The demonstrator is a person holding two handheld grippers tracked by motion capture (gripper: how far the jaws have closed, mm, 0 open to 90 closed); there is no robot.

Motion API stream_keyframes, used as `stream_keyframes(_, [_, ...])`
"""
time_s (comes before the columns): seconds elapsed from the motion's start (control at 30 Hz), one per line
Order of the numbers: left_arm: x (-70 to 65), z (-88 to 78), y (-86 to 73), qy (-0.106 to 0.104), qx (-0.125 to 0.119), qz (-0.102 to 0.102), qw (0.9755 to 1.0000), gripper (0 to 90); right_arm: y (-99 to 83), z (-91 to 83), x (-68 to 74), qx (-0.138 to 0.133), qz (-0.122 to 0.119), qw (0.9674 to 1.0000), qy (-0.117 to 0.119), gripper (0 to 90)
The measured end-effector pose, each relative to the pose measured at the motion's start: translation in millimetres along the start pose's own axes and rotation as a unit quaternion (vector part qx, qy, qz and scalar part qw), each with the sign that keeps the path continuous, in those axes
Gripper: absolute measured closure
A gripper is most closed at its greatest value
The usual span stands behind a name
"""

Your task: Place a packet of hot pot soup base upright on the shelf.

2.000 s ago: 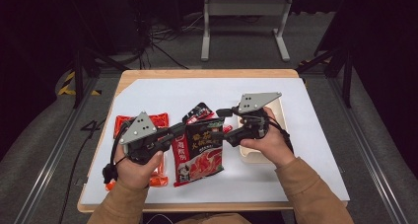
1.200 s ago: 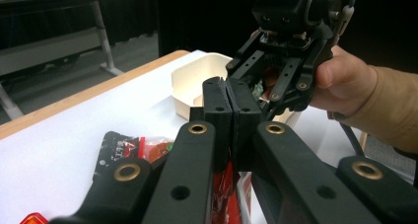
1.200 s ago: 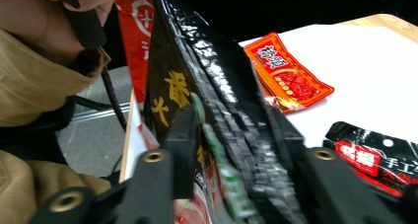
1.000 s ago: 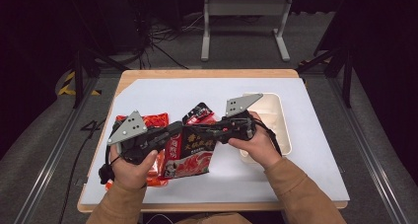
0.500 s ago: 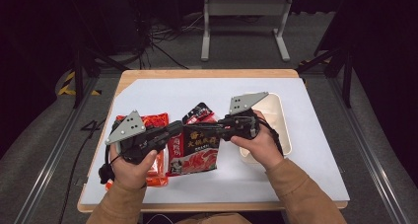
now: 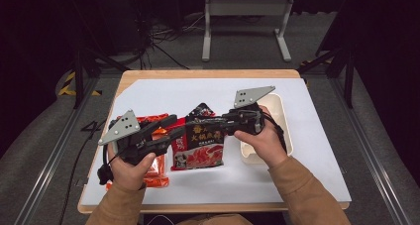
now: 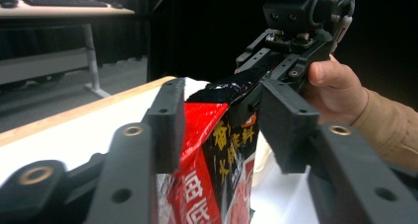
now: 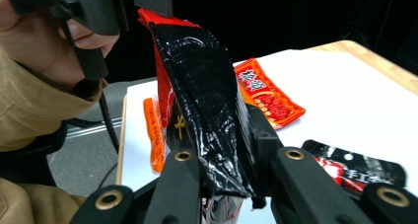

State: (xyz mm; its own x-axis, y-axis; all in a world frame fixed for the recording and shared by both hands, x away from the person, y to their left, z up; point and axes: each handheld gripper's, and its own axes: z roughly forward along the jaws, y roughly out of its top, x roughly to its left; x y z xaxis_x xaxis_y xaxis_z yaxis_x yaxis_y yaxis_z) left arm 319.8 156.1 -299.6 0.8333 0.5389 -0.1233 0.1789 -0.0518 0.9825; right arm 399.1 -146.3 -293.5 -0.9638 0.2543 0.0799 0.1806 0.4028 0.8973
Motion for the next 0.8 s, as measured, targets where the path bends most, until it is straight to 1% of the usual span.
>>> stream_keyframes(0.07, [0.8,-2.3,0.9,0.002,0.002,-0.001,1.0,49.0,3.1,-3.3,0.0,0.001,-0.002,1.0,-0.007,78.6])
stream_keyframes(0.1, [1.0,-3.0,0.9,0.005,-0.002,-0.001,1.0,47.2,4.8,-5.6,-0.4,0.001,-0.004,0.9999,-0.011,78.6])
stream_keyframes(0.17, [1.5,-4.0,1.0,0.006,-0.003,0.0,1.0,46.1,6.1,-7.6,-0.6,0.001,-0.006,0.9999,-0.015,78.7])
stream_keyframes(0.2, [1.9,-5.2,1.1,0.007,-0.001,0.001,1.0,44.7,9.1,-12.8,-0.8,0.0,-0.008,0.9997,-0.022,78.6])
stream_keyframes(0.27, [2.9,-6.2,0.9,0.016,0.001,0.005,0.9999,42.3,11.4,-17.3,-1.2,-0.002,-0.009,0.9995,-0.029,78.7])
stream_keyframes(0.3, [2.9,-6.2,0.9,0.016,0.001,0.005,0.9999,41.3,11.4,-17.3,-1.2,-0.002,-0.009,0.9995,-0.029,78.7])
stream_keyframes(0.33, [4.0,-6.7,0.5,0.018,0.001,0.008,0.9998,41.3,12.7,-20.3,-1.9,-0.005,-0.009,0.9995,-0.032,78.7])
stream_keyframes(0.37, [4.6,-6.4,-0.1,0.019,0.001,0.004,0.9998,40.4,14.2,-23.4,-2.5,-0.007,-0.008,0.9994,-0.034,78.6])
stream_keyframes(0.4, [5.6,-6.6,-0.3,0.021,0.006,0.003,0.9998,38.8,16.1,-27.4,-3.3,-0.01,-0.009,0.9991,-0.039,78.6])
stream_keyframes(0.47, [6.3,-6.1,-1.2,0.022,0.007,0.003,0.9997,37.9,19.6,-33.7,-4.3,-0.015,-0.012,0.9987,-0.047,78.6])
stream_keyframes(0.5, [6.6,-5.4,-2.0,0.025,0.01,0.004,0.9996,35.7,23.0,-39.5,-5.6,-0.017,-0.017,0.9981,-0.057,78.6])
stream_keyframes(0.57, [7.4,-4.6,-2.4,0.027,0.01,0.007,0.9995,33.2,25.6,-44.1,-7.0,-0.017,-0.019,0.9977,-0.063,78.6])
stream_keyframes(0.6, [9.2,-2.4,-3.7,0.034,0.013,0.005,0.9993,30.9,27.3,-47.2,-8.0,-0.017,-0.019,0.9974,-0.068,78.5])
stream_keyframes(0.63, [10.1,-1.8,-4.5,0.034,0.019,0.0,0.9992,29.4,28.2,-49.1,-8.8,-0.017,-0.02,0.9971,-0.071,78.6])
stream_keyframes(0.7, [11.6,-0.8,-5.4,0.035,0.021,-0.002,0.9992,29.0,29.2,-51.4,-9.8,-0.018,-0.022,0.9969,-0.074,78.6])
stream_keyframes(0.73, [12.7,0.2,-6.4,0.038,0.029,-0.008,0.9988,28.3,30.2,-53.6,-10.7,-0.018,-0.022,0.9966,-0.077,78.5])
stream_keyframes(0.77, [13.6,0.8,-7.3,0.041,0.035,-0.009,0.9985,27.2,32.0,-58.3,-12.9,-0.019,-0.024,0.9958,-0.086,78.5])
stream_keyframes(0.8, [15.0,1.8,-9.1,0.044,0.037,-0.008,0.9983,27.1,32.5,-59.8,-13.7,-0.019,-0.024,0.9956,-0.088,78.5])
